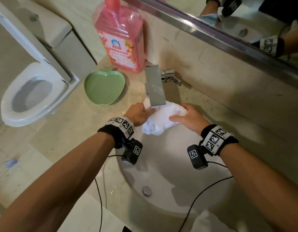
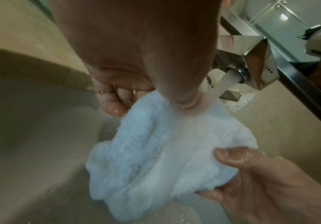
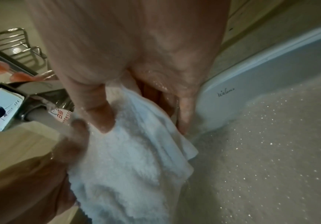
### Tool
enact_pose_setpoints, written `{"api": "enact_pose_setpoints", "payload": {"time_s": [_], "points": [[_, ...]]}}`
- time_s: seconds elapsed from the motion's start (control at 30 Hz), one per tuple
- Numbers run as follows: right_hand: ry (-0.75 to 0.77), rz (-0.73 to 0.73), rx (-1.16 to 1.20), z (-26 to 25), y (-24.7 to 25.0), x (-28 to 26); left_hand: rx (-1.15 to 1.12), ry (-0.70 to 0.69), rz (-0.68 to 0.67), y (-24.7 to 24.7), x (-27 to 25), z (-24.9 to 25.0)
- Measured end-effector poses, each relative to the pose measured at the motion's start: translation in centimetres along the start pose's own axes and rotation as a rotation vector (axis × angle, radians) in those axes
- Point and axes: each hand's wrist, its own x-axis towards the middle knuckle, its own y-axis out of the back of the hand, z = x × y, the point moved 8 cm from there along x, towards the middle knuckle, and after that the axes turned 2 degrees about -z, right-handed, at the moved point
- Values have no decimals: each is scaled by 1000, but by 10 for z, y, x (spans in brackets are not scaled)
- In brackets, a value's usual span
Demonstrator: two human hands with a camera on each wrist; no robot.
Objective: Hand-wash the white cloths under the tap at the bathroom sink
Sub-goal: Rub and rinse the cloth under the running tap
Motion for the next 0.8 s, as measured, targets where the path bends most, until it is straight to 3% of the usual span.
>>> {"api": "enact_pose_setpoints", "payload": {"time_s": [0.17, 0.27, 0.37, 0.47, 0.53, 0.67, 0.8], "points": [[-38, -163, -174, 5, -16, 0, -76, -30, -13, 5, 1, -7], [-30, -141, -284, 5, -22, 3, -105, -36, -10, 6, -1, -13], [41, -74, -360, -4, -26, 4, -167, -158, -67, 10, -8, -12], [84, -101, -383, -14, -36, 4, -206, -305, -190, 9, -18, -12], [111, -126, -369, -21, -41, 4, -240, -346, -186, 14, -24, -17], [174, -108, -267, -35, -44, 0, -450, -282, -141, 21, -33, -33], [198, -117, -197, -42, -50, -1, -498, -262, -86, 25, -36, -45]]}}
